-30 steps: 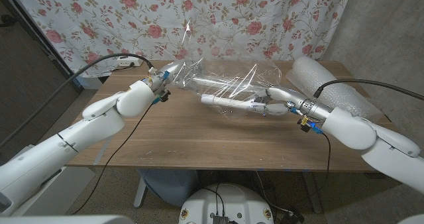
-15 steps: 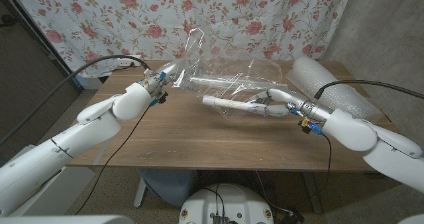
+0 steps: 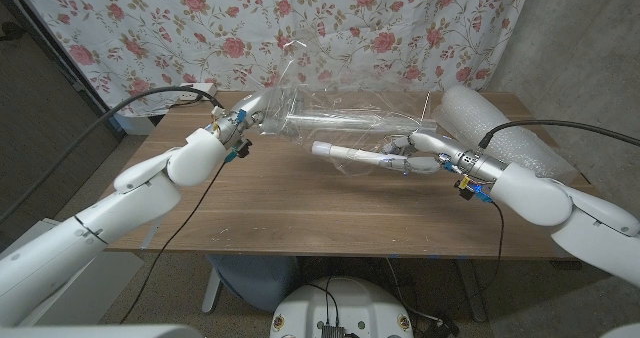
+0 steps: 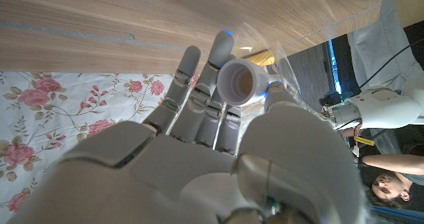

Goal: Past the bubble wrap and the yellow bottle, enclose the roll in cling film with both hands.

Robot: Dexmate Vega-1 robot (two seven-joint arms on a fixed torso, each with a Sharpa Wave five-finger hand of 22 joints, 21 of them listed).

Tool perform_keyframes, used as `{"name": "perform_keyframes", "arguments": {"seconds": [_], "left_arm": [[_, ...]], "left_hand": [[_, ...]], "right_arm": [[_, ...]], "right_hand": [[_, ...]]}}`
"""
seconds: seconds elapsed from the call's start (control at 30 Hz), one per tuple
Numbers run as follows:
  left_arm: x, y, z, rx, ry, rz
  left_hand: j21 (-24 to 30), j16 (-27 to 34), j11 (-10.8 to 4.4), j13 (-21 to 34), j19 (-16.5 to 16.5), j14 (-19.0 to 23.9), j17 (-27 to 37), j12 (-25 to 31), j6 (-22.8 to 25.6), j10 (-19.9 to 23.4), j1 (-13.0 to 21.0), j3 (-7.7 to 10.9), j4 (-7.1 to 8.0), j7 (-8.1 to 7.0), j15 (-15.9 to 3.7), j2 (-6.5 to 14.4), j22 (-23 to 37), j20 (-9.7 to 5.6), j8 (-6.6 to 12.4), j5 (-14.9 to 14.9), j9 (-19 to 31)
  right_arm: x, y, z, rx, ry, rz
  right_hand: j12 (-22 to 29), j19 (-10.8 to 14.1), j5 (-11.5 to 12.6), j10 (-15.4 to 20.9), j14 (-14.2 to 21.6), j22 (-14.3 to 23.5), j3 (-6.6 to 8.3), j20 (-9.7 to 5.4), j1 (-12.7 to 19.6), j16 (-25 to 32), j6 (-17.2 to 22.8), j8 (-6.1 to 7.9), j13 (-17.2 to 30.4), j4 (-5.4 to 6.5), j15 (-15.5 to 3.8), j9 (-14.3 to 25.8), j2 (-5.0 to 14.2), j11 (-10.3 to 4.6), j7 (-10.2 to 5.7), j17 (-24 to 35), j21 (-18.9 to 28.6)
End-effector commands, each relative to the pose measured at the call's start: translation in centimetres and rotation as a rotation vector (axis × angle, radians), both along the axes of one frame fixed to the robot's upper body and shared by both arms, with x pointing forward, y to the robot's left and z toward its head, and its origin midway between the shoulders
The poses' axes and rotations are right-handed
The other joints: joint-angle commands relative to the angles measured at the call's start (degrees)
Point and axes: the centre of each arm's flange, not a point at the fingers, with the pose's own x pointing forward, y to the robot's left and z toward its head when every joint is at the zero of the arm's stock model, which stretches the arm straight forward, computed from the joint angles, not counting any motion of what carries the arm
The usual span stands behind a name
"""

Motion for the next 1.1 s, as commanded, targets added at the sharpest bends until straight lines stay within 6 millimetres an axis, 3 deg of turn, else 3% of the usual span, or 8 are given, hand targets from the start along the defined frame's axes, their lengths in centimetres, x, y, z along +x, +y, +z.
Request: {"name": "perform_keyframes", "arguments": {"seconds": [0.03, 1.1], "left_arm": [[-0.1, 0.1, -0.2, -0.047, -0.01, -0.032], [-1.2, 0.6, -1.5, -0.1, -0.057, -0.102]], "left_hand": [[0.1, 0.3, -0.04, 0.4, 0.4, 0.5, -0.1, 0.4, 0.8, 0.2, 6.3, 7.36, 6.85, 0.03, -0.11, 9.2, 0.2, -0.16, 5.73, 0.2, -0.1], [-0.1, 0.3, -0.15, -0.6, 0.7, 0.9, -0.6, 0.3, 0.6, 0.4, 6.2, 7.25, 6.82, 0.06, -0.35, 9.1, -0.3, -0.47, 6.29, 0.2, -0.6]], "right_arm": [[0.6, -0.7, -0.1, 0.001, 0.016, -0.008], [3.3, -1.8, -0.2, 0.028, 0.085, -0.071]], "right_hand": [[-0.1, 0.4, 0.3, 4.5, 0.0, 0.0, 19.41, -5.79, 0.2, 0.3, 3.2, 0.24, 0.2, -2.31, -1.81, 0.1, 0.48, -4.05, -2.78, 0.1, -0.1], [-0.3, 0.4, 0.3, 4.8, -0.1, 0.0, 19.36, -5.73, 0.3, 0.2, 3.3, 0.21, 0.3, -2.45, -1.82, 0.1, 0.49, -4.09, -2.69, -0.1, -0.2]]}}
